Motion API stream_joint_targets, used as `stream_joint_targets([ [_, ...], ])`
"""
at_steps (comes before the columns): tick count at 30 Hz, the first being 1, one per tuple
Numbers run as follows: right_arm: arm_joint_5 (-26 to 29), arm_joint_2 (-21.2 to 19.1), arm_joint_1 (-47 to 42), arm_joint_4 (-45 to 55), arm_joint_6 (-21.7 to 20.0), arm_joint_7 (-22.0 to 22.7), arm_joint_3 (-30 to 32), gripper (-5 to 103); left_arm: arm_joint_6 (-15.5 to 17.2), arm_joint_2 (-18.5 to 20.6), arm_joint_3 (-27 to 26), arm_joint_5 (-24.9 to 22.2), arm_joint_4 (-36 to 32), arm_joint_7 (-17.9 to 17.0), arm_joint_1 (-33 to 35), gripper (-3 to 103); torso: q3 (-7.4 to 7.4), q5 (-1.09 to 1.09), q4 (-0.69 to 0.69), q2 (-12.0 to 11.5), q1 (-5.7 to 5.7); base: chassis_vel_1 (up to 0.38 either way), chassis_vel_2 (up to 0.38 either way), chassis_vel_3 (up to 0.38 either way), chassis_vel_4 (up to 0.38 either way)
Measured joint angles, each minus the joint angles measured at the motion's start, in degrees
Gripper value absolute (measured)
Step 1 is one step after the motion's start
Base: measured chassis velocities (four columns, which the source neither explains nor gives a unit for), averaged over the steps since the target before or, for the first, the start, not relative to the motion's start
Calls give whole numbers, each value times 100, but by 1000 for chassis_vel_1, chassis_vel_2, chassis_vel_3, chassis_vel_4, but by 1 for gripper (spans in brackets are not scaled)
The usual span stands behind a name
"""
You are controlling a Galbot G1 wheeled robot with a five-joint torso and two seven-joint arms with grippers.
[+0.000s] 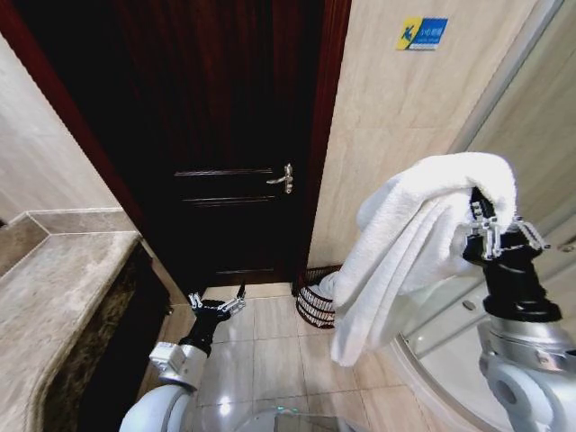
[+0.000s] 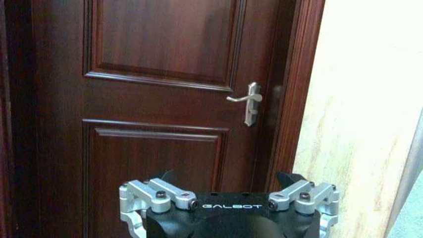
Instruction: Discard the used towel into the hamper.
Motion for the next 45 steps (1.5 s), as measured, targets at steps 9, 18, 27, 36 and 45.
stream_joint_targets([
  [9, 6, -2, 9, 0, 0, -7, -2, 7, 0, 0, 0, 0, 0, 0, 0, 100, 0, 0, 1, 0, 0, -58, 62, 65, -55],
  [18, 20, 4, 36, 0, 13, -38, -25, 7, 0, 0, 0, 0, 0, 0, 0, 100, 0, 0, 0, 0, 0, -66, 63, 67, -58],
  [27, 36, 5, 91, 0, 26, -60, -70, 7, 0, 0, 0, 0, 0, 0, 0, 100, 0, 0, 0, 0, 0, -60, 65, 62, -64],
  [36, 63, -79, 238, 0, 24, -78, -125, 7, 0, 0, 0, 0, 0, 0, 0, 100, 0, -1, 0, 0, 0, -67, 66, 52, -59],
  [45, 123, -125, 333, 0, 21, -137, -178, 7, 0, 0, 0, 0, 0, 0, 0, 100, 0, 0, 0, 0, 0, -64, 64, 56, -68],
])
